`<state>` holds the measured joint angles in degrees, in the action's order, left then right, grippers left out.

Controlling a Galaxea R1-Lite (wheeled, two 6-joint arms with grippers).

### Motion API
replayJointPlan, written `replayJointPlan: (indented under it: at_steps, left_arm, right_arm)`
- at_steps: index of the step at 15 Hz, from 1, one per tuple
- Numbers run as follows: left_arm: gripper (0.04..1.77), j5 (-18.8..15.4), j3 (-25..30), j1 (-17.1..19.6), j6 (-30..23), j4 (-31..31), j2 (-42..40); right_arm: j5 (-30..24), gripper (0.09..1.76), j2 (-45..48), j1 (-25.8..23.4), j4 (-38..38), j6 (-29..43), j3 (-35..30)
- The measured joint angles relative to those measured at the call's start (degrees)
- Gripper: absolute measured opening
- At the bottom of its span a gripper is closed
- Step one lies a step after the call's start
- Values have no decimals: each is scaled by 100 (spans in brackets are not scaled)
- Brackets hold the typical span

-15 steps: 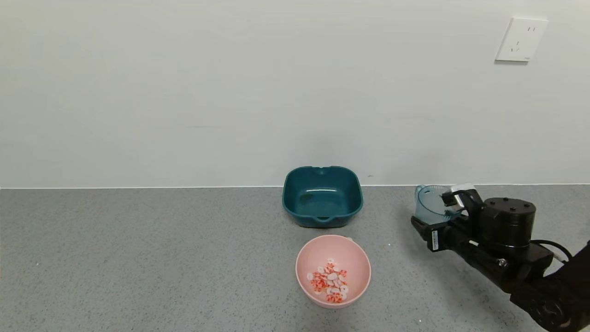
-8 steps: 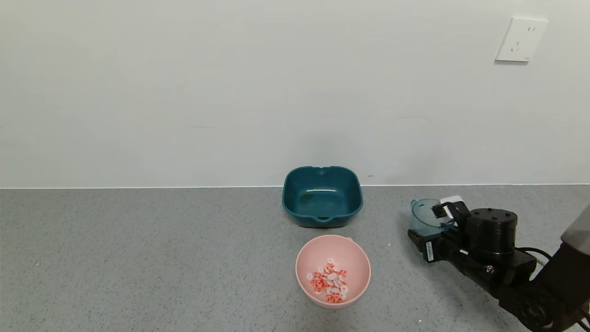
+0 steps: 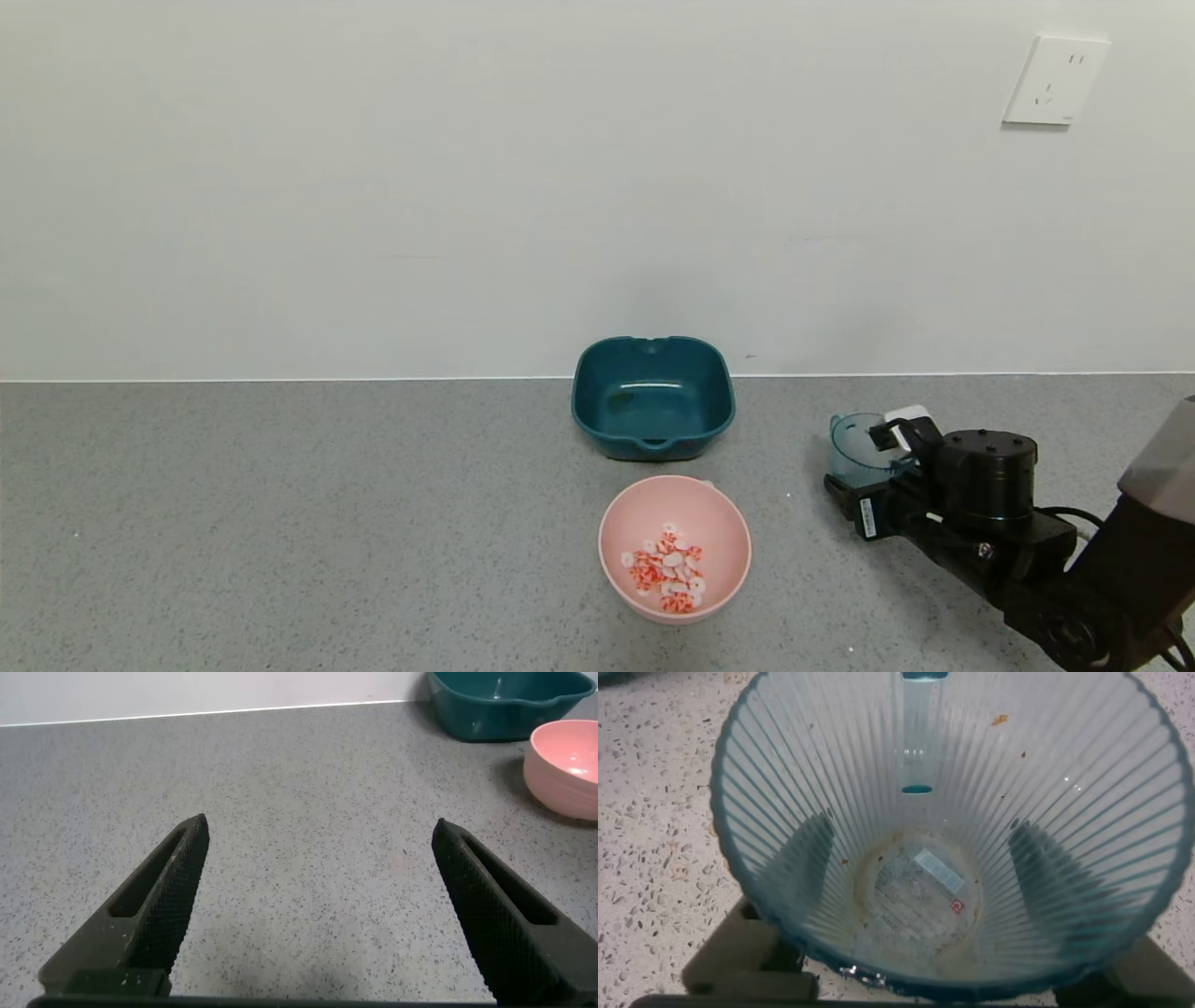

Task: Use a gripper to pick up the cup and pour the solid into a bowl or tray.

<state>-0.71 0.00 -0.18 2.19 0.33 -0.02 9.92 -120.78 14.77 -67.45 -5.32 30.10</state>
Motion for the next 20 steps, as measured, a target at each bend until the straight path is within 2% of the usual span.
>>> replayJointPlan:
  at_steps: [7,11,20]
  left_arm:
    - [172,2,0,0,-2,0,0]
    - [172,0,0,0,-2,0,0]
    - [172,0,0,0,0,2,0]
  right_arm:
    - [24,159,-20,0,-132,-16,-4]
    - [24,164,94,22,52,-344,-116]
    - [22,169,1676,35,2052,-413,38]
